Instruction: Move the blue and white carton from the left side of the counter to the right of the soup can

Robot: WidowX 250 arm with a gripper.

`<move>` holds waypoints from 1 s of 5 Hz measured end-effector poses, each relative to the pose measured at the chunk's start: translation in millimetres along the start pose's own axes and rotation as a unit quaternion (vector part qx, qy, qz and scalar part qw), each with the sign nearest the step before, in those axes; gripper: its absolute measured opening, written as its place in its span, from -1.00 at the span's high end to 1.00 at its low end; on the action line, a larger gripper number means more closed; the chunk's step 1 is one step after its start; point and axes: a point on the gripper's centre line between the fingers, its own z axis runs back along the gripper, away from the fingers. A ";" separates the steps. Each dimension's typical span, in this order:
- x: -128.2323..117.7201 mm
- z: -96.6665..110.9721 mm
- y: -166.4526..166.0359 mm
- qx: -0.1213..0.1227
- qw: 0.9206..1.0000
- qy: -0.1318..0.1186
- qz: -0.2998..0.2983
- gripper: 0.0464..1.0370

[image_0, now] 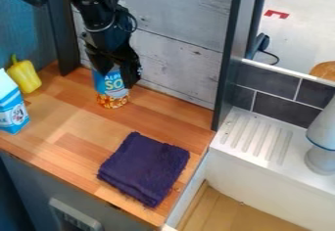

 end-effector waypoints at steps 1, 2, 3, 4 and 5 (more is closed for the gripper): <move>-8.9 -10.0 -2.4 -0.008 1.000 0.019 0.000 -0.93; -37.9 -1.8 19.7 -0.032 0.998 0.031 0.037 -0.93; -60.3 15.1 57.5 -0.041 0.997 0.018 0.066 -0.93; -87.7 25.2 90.1 -0.065 0.994 0.000 0.086 -0.93; -100.6 41.2 113.3 -0.070 0.993 -0.025 0.088 -0.93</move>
